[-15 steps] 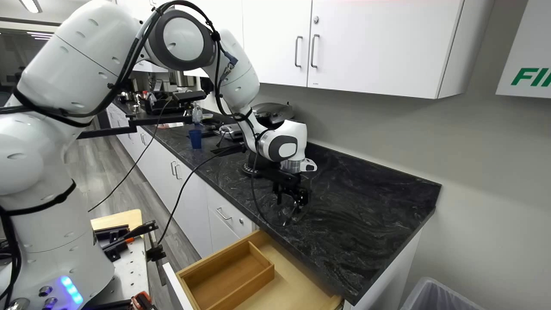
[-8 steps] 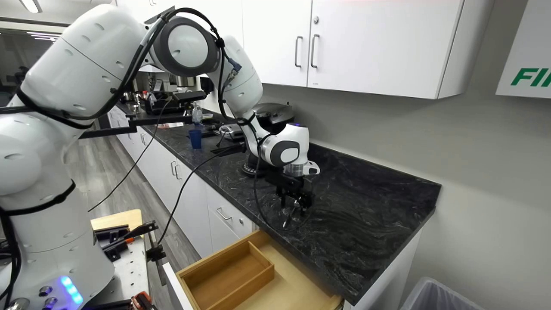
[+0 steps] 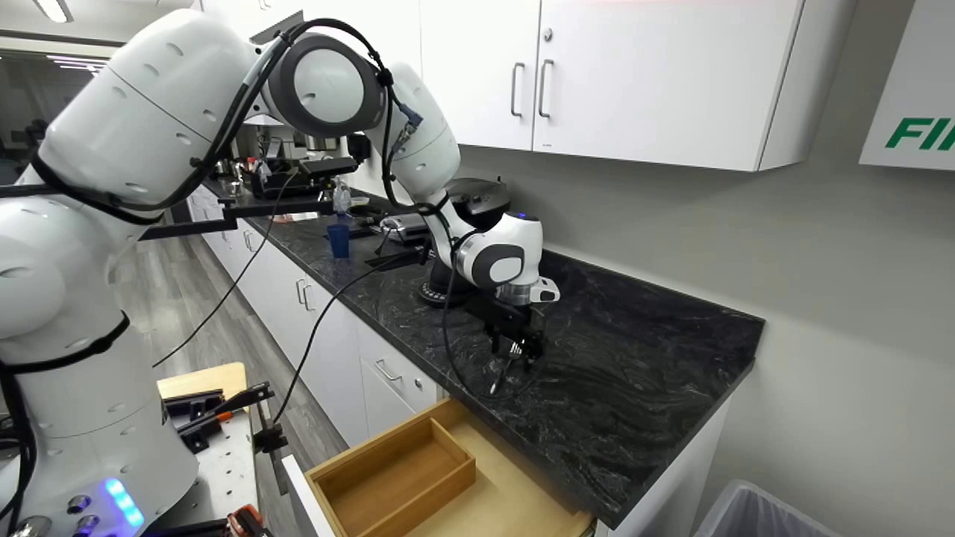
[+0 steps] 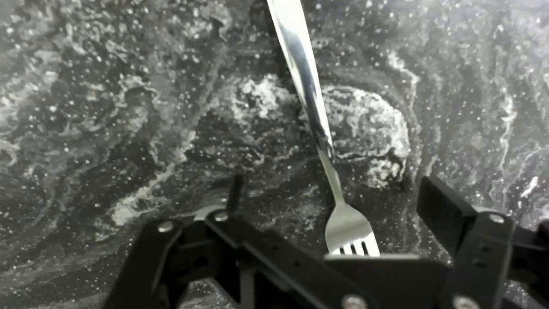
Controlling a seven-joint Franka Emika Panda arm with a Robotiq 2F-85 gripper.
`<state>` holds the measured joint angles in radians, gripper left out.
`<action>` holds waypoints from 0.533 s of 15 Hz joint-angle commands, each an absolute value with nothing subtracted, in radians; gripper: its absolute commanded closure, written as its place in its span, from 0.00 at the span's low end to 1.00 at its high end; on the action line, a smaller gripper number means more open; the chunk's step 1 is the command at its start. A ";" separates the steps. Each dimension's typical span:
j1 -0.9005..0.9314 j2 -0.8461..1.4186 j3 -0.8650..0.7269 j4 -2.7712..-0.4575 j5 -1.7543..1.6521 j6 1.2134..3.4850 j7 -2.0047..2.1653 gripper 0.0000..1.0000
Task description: Put the fork into the open drawer.
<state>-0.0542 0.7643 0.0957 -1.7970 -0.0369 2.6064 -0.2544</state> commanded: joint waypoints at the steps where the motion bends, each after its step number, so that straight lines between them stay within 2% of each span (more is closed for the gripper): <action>1: -0.077 0.777 0.115 -1.781 -0.020 2.621 -0.279 0.00; 8: -0.074 0.764 0.112 -1.788 -0.046 2.641 -0.336 0.00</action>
